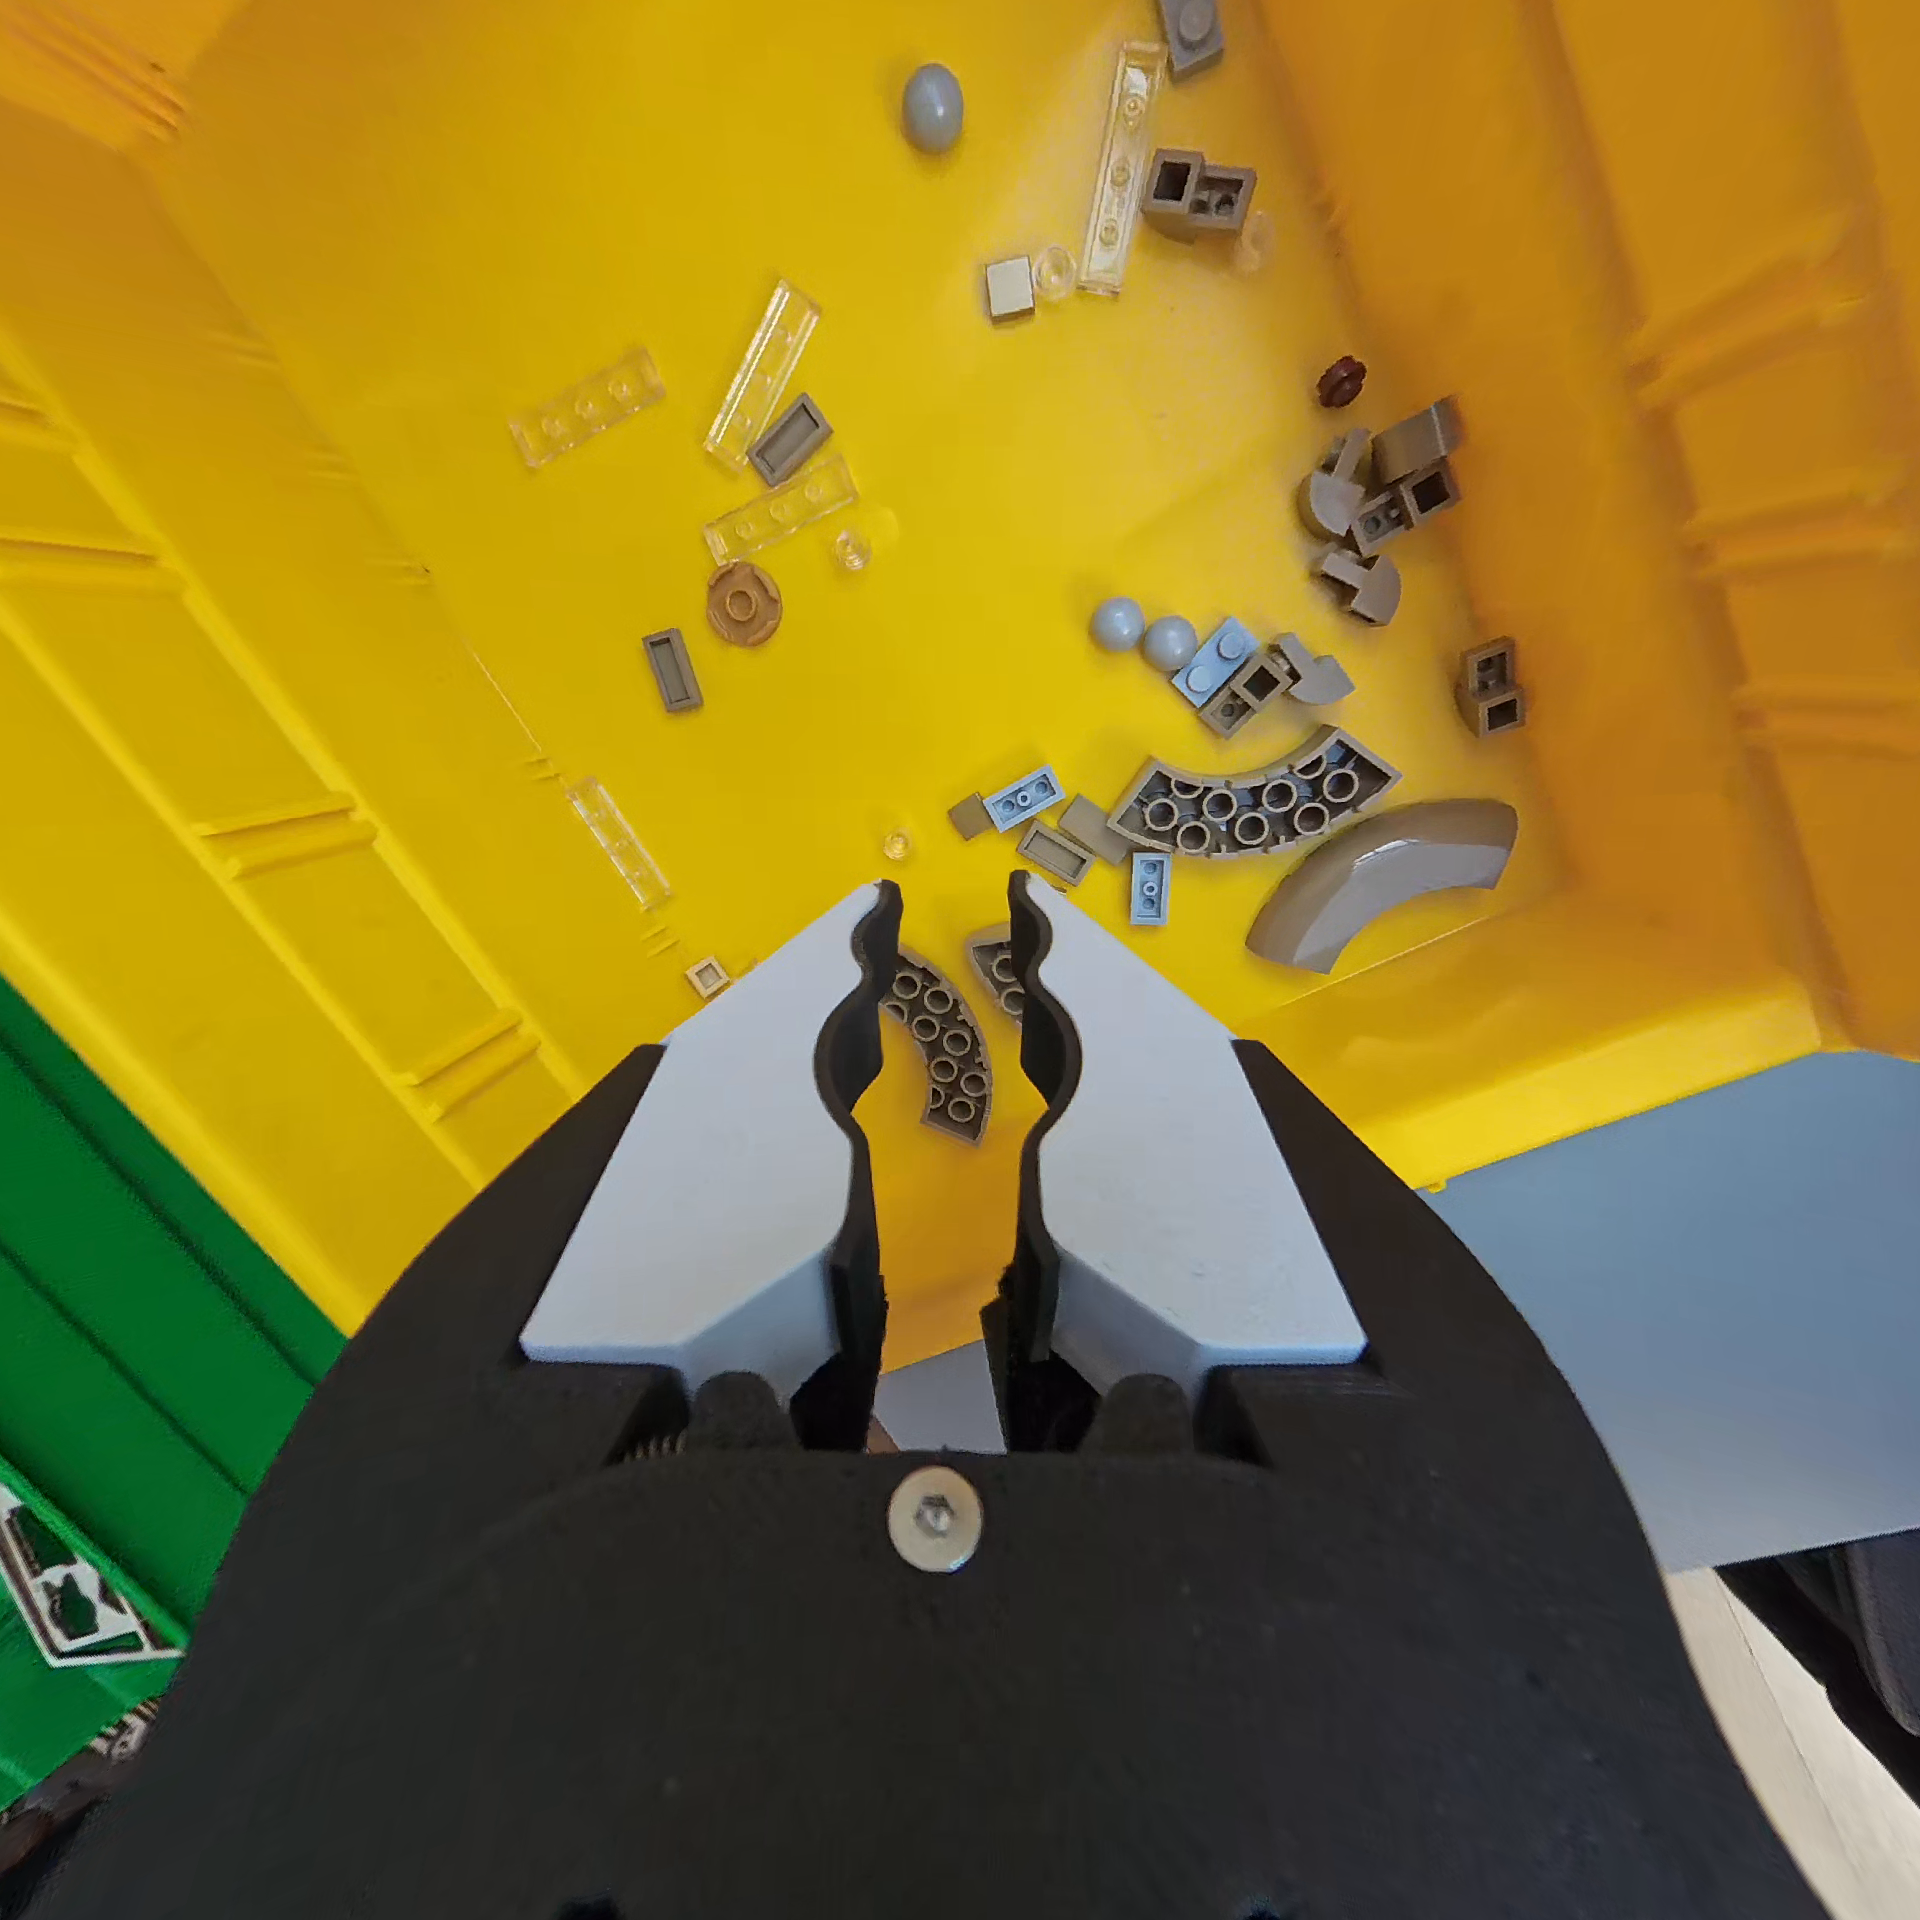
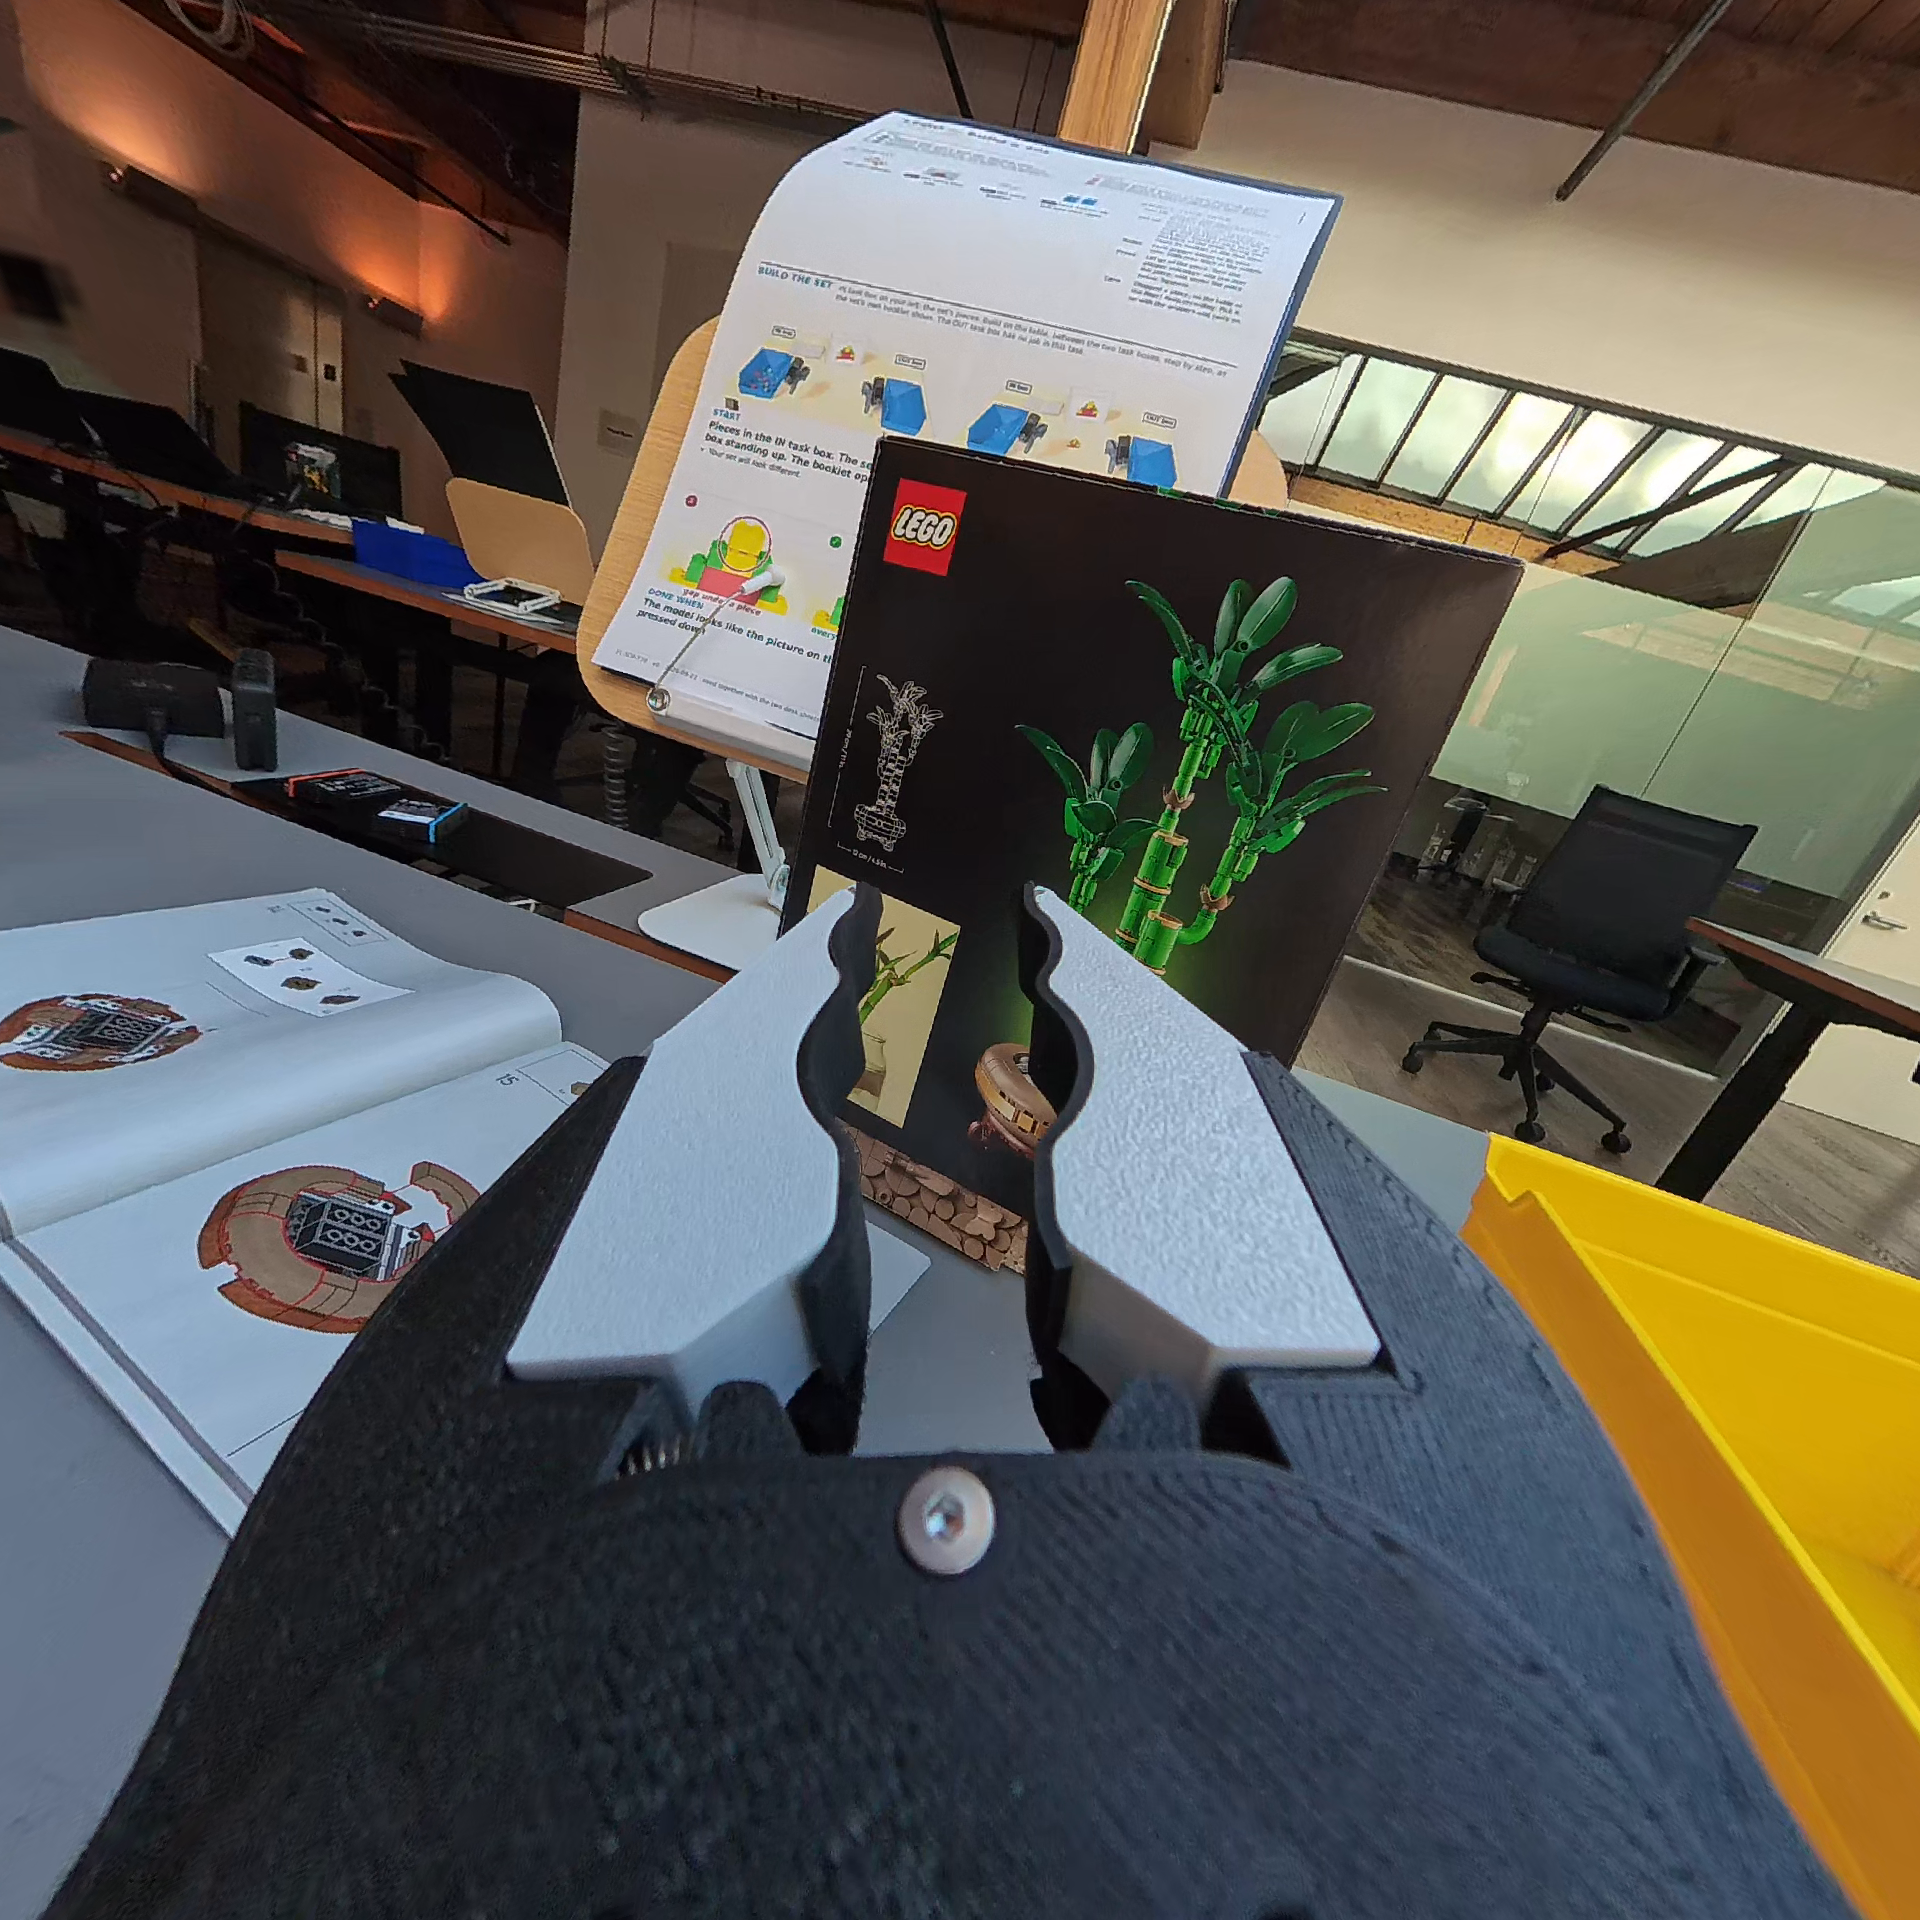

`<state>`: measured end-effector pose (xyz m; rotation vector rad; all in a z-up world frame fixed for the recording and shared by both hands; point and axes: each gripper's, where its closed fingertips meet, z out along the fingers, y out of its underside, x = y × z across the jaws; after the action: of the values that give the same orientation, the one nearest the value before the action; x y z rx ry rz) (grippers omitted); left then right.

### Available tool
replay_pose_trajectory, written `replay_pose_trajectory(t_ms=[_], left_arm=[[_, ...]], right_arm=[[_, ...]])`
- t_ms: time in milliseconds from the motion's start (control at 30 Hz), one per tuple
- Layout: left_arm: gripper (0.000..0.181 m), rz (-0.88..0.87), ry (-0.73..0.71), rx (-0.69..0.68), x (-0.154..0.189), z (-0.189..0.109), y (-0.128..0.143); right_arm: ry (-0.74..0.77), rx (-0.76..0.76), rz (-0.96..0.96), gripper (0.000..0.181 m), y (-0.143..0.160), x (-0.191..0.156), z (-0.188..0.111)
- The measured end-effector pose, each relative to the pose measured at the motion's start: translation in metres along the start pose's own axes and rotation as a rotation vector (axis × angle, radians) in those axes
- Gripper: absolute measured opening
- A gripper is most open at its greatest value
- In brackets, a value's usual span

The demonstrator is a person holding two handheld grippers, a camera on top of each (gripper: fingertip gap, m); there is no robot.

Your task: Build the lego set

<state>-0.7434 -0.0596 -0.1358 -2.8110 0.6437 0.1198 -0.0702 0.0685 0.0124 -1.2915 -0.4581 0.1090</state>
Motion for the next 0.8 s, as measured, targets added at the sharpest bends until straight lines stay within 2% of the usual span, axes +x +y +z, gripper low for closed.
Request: replay_pose_trajectory(t_ms=[200, 433, 633, 767, 800], left_arm=[[0.021, 0.042, 0.045, 0.006, 0.002, 0.013, -0.002], [0.019, 0.217, 0.067, 0.074, 0.003, 0.017, -0.008], [0.018, 0.434, 0.056, -0.079, 0.000, 0.018, -0.006], [0.027, 0.590, 0.053, -0.194, -0.002, 0.020, 0.000], [0.019, 0.595, 0.071, -0.199, 0.000, 0.020, -0.001]], right_arm=[[-0.005, -0.001, 0.000, 0.026, 0.000, -0.001, 0.000], [-0.015, -0.007, -0.003, 0.026, 0.002, -0.004, 0.001], [-0.038, -0.024, -0.018, 0.026, 0.005, -0.011, 0.004], [-0.049, -0.034, -0.033, 0.025, 0.008, -0.015, 0.005], [-0.051, -0.038, -0.036, 0.025, 0.009, -0.016, 0.006]])
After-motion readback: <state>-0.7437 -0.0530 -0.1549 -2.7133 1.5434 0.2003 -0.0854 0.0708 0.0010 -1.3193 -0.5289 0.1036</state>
